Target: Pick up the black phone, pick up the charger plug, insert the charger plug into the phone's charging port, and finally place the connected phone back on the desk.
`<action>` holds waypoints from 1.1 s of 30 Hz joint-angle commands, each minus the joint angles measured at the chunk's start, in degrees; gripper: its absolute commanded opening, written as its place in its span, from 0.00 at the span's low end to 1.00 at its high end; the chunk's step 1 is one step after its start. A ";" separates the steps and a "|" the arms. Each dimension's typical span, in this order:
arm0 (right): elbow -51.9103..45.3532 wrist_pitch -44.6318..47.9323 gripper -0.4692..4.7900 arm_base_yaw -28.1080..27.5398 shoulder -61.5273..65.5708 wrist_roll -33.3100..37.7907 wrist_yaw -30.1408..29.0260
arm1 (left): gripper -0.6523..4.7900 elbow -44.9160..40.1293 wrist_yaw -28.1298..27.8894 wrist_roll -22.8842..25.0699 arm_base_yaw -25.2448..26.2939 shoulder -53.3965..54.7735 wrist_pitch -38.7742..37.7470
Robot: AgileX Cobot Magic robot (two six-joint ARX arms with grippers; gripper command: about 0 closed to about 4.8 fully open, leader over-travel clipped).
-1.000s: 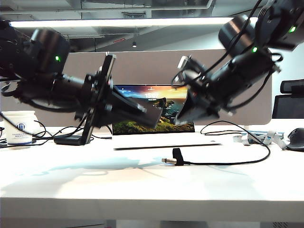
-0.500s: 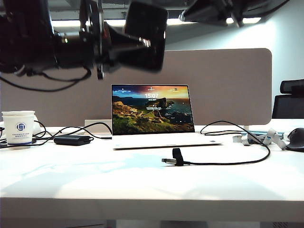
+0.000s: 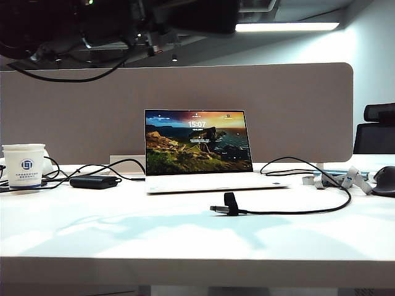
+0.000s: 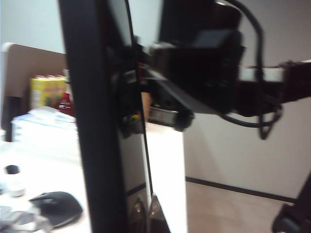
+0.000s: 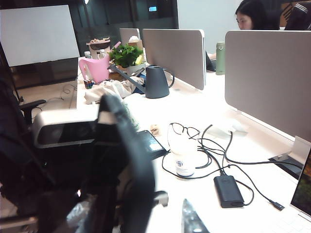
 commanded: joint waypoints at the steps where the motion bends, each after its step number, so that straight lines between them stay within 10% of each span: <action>1: 0.20 1.03 0.47 0.02 -0.26 1.03 -0.83 | 0.11 0.17 -0.11 0.02 -0.96 -0.48 2.45; 12: 0.20 1.42 0.35 0.48 -0.24 3.43 -4.68 | 0.11 0.17 -0.09 -2.82 -1.09 -0.48 2.47; 16: 0.20 1.42 0.09 0.46 -0.20 3.41 -4.68 | 0.11 0.20 -0.26 -4.39 -1.09 -0.48 2.47; 19: 0.20 1.42 0.09 0.44 -0.20 3.41 -4.68 | 0.11 0.20 -0.35 -5.60 -1.09 -0.48 2.40; 26: 0.20 1.16 0.09 0.28 -0.22 3.61 -5.53 | 0.58 0.17 -1.70 -5.49 -0.46 -0.48 2.05; 33: 0.17 -2.64 0.09 0.26 -0.11 3.28 -8.59 | 0.58 0.17 -0.63 -5.53 0.79 -0.48 -1.77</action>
